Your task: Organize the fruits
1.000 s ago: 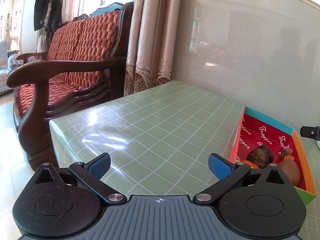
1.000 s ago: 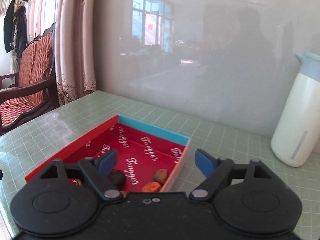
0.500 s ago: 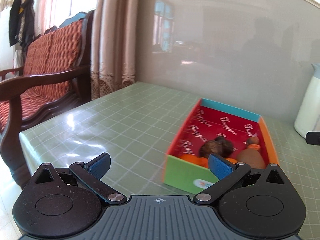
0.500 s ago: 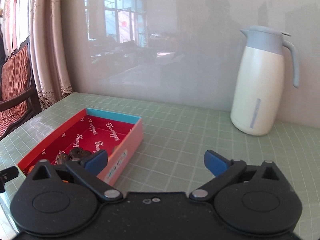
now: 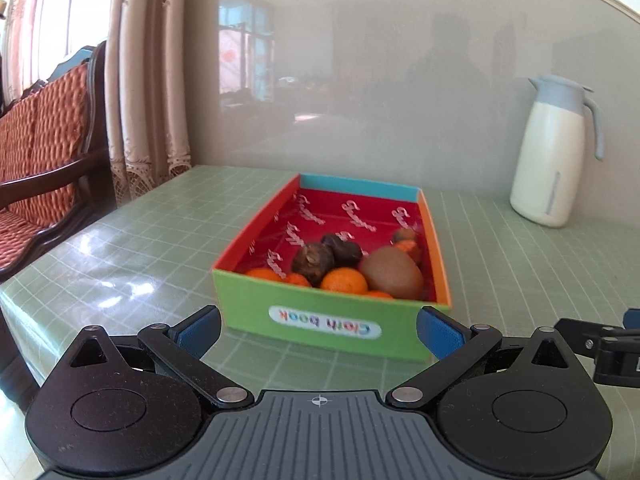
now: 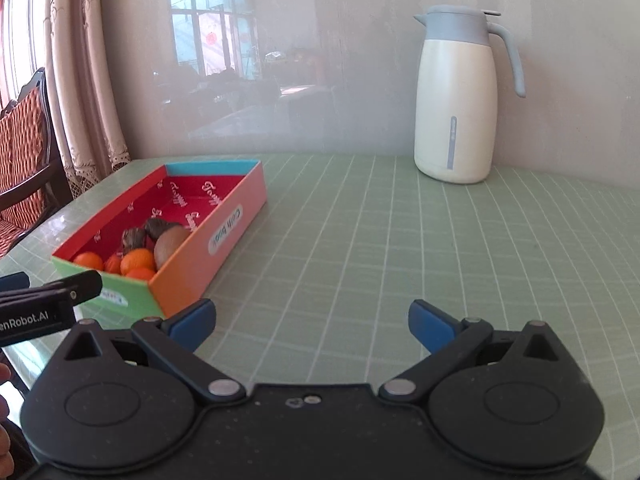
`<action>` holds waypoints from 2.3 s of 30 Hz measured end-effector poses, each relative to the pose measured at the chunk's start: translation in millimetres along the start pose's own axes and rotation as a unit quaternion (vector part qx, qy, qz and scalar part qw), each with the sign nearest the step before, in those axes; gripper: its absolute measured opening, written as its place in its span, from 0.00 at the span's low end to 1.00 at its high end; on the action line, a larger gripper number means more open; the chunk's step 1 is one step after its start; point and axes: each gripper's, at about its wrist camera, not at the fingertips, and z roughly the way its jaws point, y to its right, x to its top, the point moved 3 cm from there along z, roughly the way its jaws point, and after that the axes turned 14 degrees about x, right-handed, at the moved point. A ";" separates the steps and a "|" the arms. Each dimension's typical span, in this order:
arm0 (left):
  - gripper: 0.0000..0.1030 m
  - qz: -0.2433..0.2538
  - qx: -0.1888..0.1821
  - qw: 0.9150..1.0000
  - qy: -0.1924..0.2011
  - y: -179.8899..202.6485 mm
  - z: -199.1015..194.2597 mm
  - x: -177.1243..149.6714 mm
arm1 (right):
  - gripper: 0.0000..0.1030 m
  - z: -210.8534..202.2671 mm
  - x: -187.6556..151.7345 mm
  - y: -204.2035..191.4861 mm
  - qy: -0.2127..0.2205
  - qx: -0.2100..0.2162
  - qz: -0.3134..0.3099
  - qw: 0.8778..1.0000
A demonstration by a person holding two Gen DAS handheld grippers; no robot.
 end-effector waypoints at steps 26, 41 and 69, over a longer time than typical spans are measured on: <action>1.00 0.002 0.007 1.000 0.023 -17.0 -18.8 -16.7 | 1.00 5.9 -31.3 -21.1 0.007 -0.014 -0.022 1.000; 1.00 0.000 0.006 1.000 0.029 -17.7 -19.3 -16.9 | 1.00 7.0 -31.3 -23.2 0.008 -0.010 -0.022 1.000; 1.00 0.002 0.005 0.999 0.035 -16.7 -22.1 -16.9 | 1.00 5.5 -29.4 -22.8 0.011 -0.008 -0.018 1.000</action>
